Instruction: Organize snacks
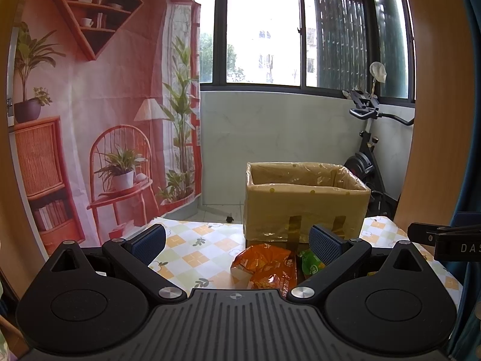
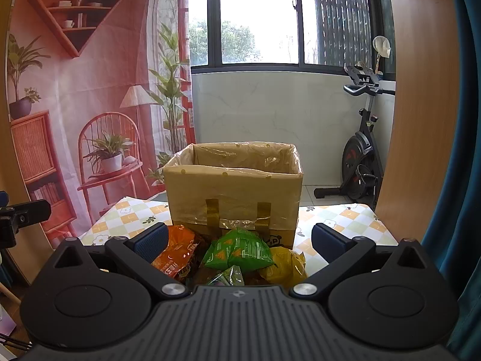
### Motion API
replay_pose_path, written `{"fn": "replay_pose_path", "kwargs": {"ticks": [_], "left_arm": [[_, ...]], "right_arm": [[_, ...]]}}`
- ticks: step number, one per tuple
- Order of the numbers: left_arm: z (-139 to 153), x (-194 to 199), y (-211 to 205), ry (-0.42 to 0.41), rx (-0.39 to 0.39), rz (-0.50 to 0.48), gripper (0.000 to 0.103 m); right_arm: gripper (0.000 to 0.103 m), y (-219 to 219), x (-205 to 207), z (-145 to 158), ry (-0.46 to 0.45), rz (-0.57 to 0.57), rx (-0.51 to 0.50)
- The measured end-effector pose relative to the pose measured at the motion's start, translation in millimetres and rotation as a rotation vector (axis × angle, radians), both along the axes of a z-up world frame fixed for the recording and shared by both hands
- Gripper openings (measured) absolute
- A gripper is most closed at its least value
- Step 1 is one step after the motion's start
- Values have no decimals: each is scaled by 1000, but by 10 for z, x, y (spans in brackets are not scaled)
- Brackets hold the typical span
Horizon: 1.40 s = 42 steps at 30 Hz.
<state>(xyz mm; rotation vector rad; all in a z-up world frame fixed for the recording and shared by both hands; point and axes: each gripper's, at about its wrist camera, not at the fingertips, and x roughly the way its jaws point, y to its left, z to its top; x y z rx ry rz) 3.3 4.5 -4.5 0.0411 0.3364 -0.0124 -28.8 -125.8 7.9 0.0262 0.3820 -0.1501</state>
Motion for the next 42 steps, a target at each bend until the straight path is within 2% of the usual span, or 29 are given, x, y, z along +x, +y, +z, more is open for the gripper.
{"fn": "replay_pose_path", "kwargs": {"ticks": [9,15,18,21,32,35,39,42], "left_arm": [[-23,66,40,28,-9,14,102],[-95,293,145,54,-23,48,102],[-179,427,147,63,13,59,102],[-311,576,126,90,46,59,102],[-880,1062,234,243,26,31,97],[-989,1125,236,273,19,22,93],[-1118,1148,201,287,-8,-23,93],[-1258,1171,132,327,-22,-59,92]], "right_arm": [[103,-37,3,-103,8,-10,5],[103,-94,117,-132,-7,-8,-9],[102,-164,210,-199,-9,-2,-4],[101,-235,345,-340,18,3,15],[94,-394,786,-1147,187,37,70],[92,-458,878,-1249,211,32,87],[91,-513,969,-1346,229,27,93],[91,-517,1005,-1447,252,37,103]]}}
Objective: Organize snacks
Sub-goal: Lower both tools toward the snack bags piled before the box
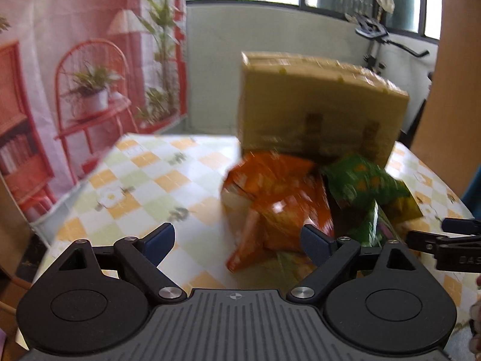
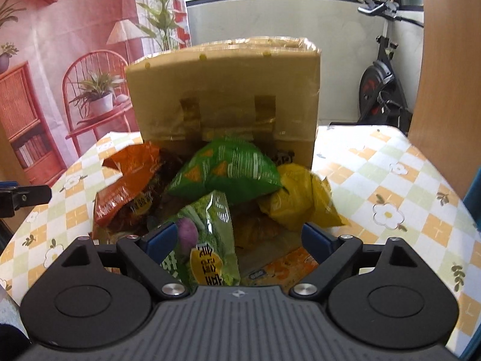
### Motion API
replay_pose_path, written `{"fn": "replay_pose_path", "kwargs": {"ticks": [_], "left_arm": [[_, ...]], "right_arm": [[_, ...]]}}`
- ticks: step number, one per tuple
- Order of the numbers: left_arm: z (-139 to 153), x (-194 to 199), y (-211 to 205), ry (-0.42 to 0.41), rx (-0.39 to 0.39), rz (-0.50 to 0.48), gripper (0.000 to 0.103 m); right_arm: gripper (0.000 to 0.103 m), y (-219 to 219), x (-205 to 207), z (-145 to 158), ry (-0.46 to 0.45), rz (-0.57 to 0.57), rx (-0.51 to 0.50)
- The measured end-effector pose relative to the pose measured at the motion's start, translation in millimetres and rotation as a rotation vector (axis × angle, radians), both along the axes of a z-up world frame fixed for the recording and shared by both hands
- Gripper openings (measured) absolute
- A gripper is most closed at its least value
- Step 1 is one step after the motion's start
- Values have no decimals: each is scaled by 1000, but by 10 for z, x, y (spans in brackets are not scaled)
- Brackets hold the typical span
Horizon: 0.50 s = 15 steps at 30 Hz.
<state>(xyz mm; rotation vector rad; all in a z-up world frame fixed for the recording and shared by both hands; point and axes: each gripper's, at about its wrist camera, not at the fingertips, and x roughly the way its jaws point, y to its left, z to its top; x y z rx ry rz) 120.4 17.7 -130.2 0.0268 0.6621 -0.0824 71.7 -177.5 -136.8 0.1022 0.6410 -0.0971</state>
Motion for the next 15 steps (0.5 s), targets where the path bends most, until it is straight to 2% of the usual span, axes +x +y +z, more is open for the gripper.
{"fn": "replay_pose_path", "kwargs": {"ticks": [7,12,15], "left_arm": [[-333,-6,-164,107,-57,-112,88],[-524,27,-156,153,-161,-151,87],[-580,39,-143,153,-205,-166,87]], "right_arm": [[90,34,27,-256,56,74,13],[90,61,37,-331,50,129,19],[88,52,38,-372,48,143,36]]}}
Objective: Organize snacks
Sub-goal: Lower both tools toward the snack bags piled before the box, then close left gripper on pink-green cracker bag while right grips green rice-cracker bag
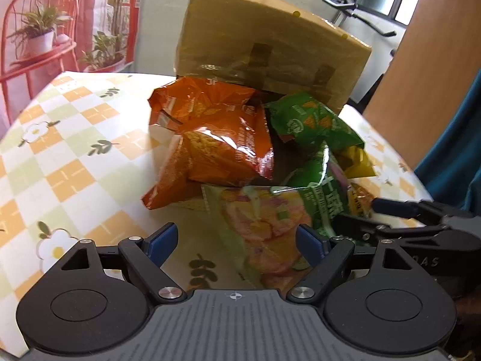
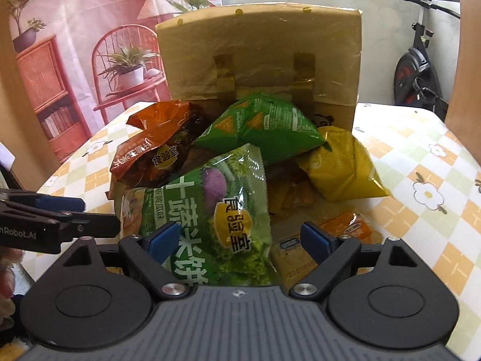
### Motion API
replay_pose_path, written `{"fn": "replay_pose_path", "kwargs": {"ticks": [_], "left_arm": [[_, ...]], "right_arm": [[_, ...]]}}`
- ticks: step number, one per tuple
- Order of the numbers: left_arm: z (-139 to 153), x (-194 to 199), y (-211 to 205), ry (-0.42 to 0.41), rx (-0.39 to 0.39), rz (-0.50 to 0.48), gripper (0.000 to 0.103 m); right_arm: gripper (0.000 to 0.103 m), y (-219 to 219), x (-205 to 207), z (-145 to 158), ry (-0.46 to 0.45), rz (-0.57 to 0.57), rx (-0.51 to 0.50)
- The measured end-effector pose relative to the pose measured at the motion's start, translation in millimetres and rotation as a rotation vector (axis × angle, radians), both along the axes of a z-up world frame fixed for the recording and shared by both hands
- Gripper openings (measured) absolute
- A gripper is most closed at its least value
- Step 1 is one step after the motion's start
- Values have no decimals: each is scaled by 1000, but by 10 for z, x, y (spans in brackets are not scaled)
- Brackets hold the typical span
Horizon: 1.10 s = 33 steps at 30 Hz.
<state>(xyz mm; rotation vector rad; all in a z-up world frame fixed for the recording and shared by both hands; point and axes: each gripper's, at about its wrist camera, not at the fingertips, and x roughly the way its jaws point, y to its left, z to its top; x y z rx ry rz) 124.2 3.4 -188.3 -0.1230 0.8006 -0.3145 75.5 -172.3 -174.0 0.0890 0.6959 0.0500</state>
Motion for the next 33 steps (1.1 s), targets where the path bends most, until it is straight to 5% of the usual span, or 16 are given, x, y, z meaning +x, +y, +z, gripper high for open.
{"fn": "replay_pose_path", "kwargs": {"ticks": [9,15,23,33], "left_arm": [[-126,46,-57,23,-73,-29,87],[-277,118,37,82,-197,-31,82],[-397,173,42,111,-249,-38,83],[-376,138,48,95,-280,-60,69]], "right_arm": [[85,-52,3,-88,-15,20,77],[70,-31,-14,-88,-27,56,83],[70,-45,-7,-100,-27,47,99],[70,-96,-5,-146,-24,23,169]]}}
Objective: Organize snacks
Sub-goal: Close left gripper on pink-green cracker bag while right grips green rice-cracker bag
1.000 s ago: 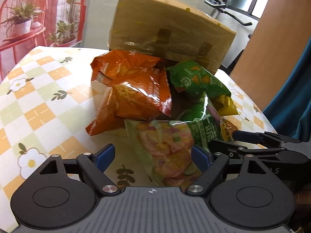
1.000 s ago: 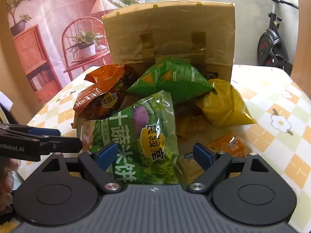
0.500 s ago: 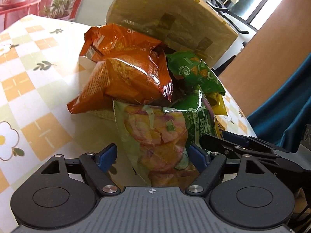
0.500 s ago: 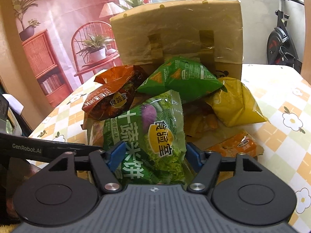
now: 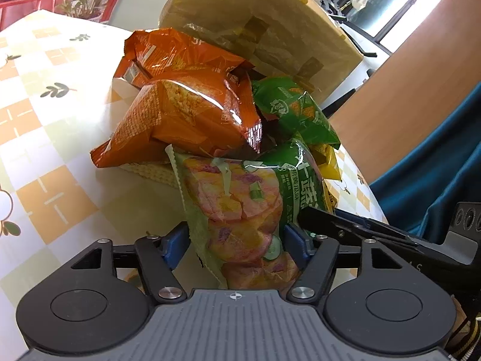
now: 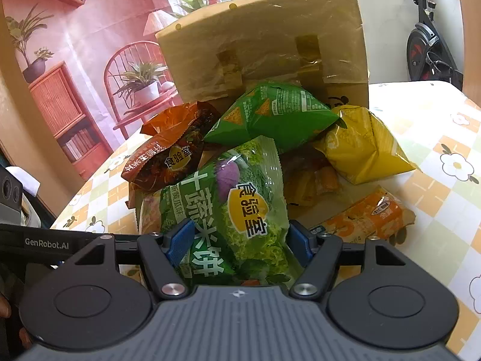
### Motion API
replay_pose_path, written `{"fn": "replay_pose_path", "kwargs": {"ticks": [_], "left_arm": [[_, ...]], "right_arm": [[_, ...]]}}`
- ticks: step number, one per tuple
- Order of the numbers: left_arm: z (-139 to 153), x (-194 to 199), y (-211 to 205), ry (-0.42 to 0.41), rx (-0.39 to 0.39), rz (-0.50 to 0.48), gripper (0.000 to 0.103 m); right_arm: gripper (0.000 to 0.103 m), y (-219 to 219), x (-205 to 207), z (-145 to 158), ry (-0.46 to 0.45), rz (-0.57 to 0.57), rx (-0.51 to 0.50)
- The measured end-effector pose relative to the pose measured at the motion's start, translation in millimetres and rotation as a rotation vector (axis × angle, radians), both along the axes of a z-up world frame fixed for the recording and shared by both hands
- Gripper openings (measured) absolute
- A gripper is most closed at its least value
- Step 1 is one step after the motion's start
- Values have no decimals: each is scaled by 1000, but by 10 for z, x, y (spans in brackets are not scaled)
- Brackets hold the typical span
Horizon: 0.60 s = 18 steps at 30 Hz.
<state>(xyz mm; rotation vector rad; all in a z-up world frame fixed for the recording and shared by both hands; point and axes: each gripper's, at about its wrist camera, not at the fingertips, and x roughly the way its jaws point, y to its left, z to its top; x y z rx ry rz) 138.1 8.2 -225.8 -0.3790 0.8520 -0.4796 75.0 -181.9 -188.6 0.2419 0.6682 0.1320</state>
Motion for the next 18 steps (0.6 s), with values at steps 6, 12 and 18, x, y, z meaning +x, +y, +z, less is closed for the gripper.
{"fn": "replay_pose_path", "kwargs": {"ticks": [6,12,18], "left_arm": [[56,-36,11,-24,3,-7,61],[59,-46,19,-13,-4,-18,61],[-22,-22,72,34,-37,1,62]], "right_arm": [[63,43,-28,27,-2,20,3],[61,86,-65,74,4,21,-13],[60,79,-99,62,24,5,-19]]}}
